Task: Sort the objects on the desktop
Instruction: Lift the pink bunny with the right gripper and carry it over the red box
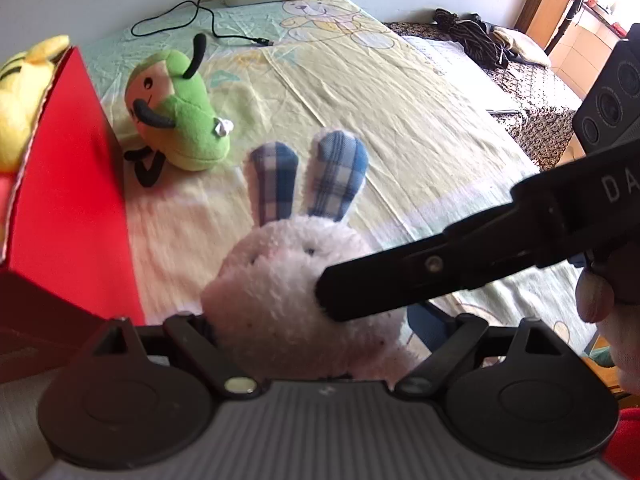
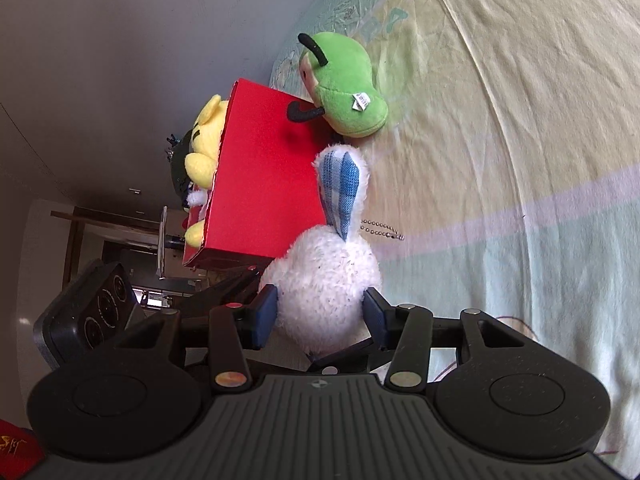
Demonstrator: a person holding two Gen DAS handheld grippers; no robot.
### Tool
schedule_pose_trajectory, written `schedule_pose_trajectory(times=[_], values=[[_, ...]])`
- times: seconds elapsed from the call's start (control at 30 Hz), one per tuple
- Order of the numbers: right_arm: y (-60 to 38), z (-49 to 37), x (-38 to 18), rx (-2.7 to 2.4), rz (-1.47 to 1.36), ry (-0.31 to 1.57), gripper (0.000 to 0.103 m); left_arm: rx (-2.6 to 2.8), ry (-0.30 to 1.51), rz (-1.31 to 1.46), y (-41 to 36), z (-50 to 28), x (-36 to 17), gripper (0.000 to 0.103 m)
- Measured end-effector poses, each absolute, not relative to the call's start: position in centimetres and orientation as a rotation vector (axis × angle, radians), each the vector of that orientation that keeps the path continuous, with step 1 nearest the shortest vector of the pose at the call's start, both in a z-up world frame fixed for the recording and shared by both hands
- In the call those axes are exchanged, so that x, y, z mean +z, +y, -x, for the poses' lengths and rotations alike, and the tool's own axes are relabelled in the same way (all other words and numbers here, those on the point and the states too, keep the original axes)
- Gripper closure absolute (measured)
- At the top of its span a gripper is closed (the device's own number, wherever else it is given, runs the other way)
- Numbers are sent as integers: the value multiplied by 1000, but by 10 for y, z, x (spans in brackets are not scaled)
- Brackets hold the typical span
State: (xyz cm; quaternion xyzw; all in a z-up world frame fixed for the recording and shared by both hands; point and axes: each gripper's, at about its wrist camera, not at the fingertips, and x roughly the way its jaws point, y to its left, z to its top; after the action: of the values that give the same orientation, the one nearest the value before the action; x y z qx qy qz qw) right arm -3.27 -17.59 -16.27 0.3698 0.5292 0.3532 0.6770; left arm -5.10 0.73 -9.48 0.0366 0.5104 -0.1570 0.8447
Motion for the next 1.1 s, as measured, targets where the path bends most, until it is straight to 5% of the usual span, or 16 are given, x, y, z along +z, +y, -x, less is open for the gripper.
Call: schedule_pose_trajectory(times=[0.57,1.1], values=[[-61,83,-127,872,-753,1170,53,-419,1018,-93,130,115,-58,14],[46,89,-69,959,-708,969,53,-431,831,-68,252,142,4,13]])
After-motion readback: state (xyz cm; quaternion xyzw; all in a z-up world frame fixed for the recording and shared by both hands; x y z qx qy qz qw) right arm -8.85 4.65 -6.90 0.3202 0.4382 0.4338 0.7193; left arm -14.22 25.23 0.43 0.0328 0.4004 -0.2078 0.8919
